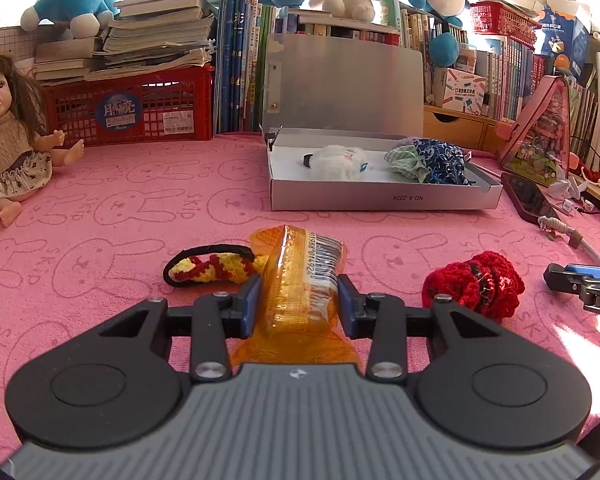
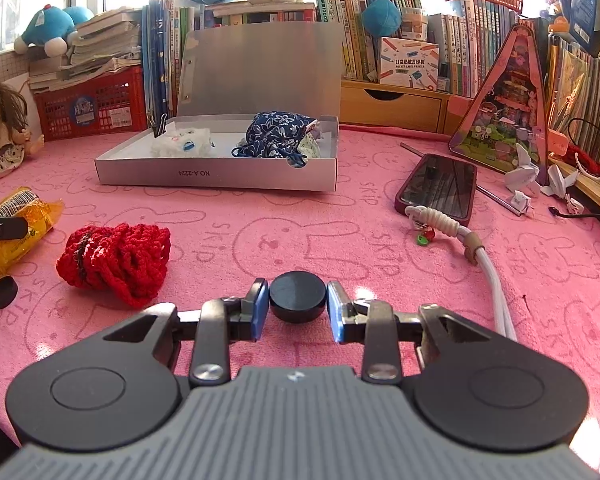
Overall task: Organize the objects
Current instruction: 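Grasp the black cap with the right gripper while the left grasps the orange snack packet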
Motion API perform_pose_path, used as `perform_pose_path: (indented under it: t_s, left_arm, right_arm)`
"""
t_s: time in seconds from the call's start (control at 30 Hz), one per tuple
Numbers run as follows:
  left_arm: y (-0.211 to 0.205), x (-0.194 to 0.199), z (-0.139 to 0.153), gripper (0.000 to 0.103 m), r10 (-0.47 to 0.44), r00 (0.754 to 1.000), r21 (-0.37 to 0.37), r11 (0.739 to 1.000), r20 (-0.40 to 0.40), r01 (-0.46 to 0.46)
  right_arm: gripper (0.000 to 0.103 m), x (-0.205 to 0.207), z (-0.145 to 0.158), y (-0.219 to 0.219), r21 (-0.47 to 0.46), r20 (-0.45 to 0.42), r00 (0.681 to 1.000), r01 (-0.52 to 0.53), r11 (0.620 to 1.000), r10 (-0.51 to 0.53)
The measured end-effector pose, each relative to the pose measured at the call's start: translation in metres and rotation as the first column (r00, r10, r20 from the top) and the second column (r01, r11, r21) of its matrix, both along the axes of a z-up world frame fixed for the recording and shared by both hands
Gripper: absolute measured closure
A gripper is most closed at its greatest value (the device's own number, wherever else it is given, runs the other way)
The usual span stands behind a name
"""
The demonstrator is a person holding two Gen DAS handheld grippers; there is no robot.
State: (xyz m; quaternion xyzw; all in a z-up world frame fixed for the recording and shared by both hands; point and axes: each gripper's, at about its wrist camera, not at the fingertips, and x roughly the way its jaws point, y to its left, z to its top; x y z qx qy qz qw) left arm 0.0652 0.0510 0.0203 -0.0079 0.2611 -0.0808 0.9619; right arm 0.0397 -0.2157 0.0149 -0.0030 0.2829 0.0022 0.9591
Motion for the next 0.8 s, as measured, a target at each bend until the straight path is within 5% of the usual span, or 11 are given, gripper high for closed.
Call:
perform_pose_path:
  t_s: [0.8]
  left_arm:
    - [-0.015, 0.014, 0.029, 0.058, -0.014, 0.999, -0.035, 0.999, 0.029, 0.015]
  right_arm:
    - [0.067, 0.018, 0.018, 0.001, 0.049, -0.014, 1.0, -0.013, 0.999, 0.013]
